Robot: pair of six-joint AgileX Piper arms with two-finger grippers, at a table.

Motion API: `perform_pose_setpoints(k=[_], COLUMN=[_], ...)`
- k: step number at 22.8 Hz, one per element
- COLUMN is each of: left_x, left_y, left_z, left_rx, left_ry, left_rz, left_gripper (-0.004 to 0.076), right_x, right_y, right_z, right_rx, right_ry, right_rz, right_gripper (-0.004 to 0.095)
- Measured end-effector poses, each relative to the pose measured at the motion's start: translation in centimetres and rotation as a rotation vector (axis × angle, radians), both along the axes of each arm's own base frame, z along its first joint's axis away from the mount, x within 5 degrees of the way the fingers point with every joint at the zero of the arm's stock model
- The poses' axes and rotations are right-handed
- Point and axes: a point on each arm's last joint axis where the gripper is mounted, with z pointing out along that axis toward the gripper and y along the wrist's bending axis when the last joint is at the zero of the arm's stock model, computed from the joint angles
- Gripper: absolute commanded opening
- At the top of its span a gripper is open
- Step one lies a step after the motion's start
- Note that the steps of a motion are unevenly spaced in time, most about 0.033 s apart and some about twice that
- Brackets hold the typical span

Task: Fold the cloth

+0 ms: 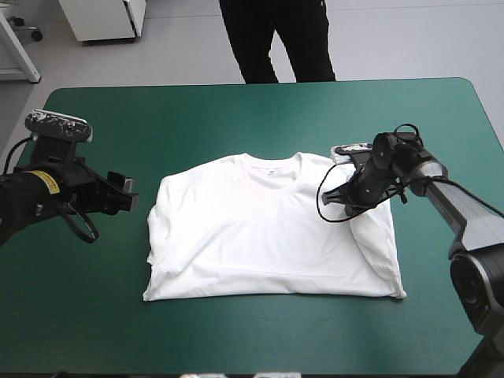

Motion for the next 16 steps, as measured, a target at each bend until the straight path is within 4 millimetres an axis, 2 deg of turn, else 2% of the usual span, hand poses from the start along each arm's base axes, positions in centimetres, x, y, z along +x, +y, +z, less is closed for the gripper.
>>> perform_pose_setpoints(k=[3, 5, 6, 10, 11, 13, 15, 16], left_x=[0.0, 0.0, 0.0, 0.0, 0.0, 0.0, 0.1, 0.1], left_y=[0.0, 0.0, 0.0, 0.0, 0.0, 0.1, 0.2, 0.2], left_z=[0.0, 0.0, 0.0, 0.0, 0.0, 0.0, 0.0, 0.0], left_rx=[-0.001, -0.001, -0.001, 0.002, 0.005, 0.01, 0.017, 0.017], left_ry=[0.0, 0.0, 0.0, 0.0, -0.001, -0.003, -0.006, -0.005], left_rz=[0.0, 0.0, 0.0, 0.001, 0.003, 0.006, 0.011, 0.013], left_gripper=[0.0496, 0.0496, 0.0496, 0.0496, 0.0496, 0.0496, 0.0496, 0.0496], right_x=[0.4, 0.5, 0.5, 0.9, 1.0, 1.1, 0.3, -0.3], right_y=[0.8, 1.2, 1.3, 1.3, 1.2, 0.7, -0.4, -0.6], right_z=[-1.6, -2.2, -2.2, -0.9, -0.3, 2.0, 6.4, 7.6], right_rx=[-0.011, -0.017, -0.016, -0.036, -0.05, -0.11, -0.163, -0.167], right_ry=[0.03, 0.042, 0.041, 0.058, 0.061, 0.031, -0.095, -0.126], right_rz=[0.033, 0.055, 0.058, 0.082, 0.087, 0.084, 0.048, 0.041], right_gripper=[0.0106, 0.0248, 0.0357, 0.0503, 0.051, 0.051, 0.051, 0.051])
